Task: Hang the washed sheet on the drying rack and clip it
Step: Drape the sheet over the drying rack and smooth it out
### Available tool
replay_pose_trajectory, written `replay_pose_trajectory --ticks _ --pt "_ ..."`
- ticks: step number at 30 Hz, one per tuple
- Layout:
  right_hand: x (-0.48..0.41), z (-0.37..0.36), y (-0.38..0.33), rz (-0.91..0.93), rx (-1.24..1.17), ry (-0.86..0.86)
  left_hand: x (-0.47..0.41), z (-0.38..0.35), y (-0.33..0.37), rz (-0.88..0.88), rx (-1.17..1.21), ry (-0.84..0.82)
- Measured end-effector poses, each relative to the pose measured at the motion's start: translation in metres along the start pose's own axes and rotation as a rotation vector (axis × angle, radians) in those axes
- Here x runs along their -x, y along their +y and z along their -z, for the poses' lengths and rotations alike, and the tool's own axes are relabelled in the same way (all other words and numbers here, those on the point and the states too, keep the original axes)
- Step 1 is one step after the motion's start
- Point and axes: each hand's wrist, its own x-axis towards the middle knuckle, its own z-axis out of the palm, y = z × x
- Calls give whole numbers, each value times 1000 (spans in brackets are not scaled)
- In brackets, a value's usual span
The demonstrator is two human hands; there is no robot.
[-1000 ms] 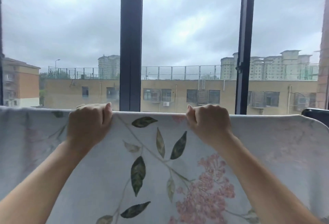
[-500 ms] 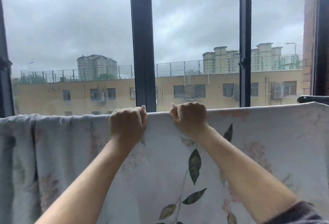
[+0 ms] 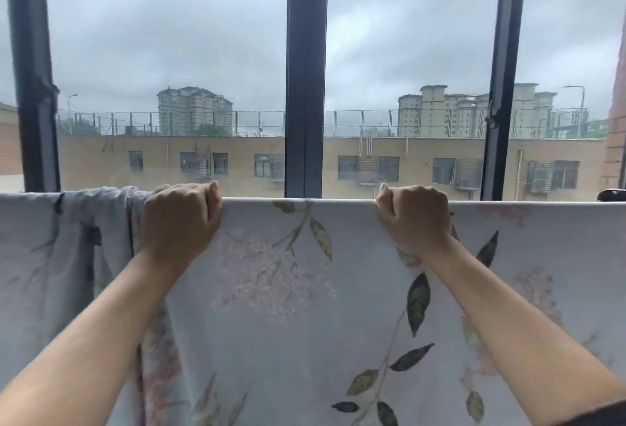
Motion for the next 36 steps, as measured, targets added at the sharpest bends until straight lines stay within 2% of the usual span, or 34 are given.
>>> replay_pose_trajectory --ticks 6,10,15,22,27,32,36 --pt "-6 -3 -25 -8 -52 -16 0 -7 -12 1 8 34" --pt "-15 -14 -91 64 -54 25 -2 -15 -5 -20 6 49" --pt "-25 -18 -168 2 -49 55 -6 -12 -11 -77 46 10" --pt "-21 -15 -171 -25 -17 65 -3 0 -96 -184 64 -83" --pt "-22 -17 -171 -31 -7 86 0 4 -143 -152 68 -126" --pt "-23 -15 -180 -26 5 123 5 11 -186 -116 75 -78" --pt "-25 -16 -185 -18 16 117 7 10 -195 -90 53 -47"
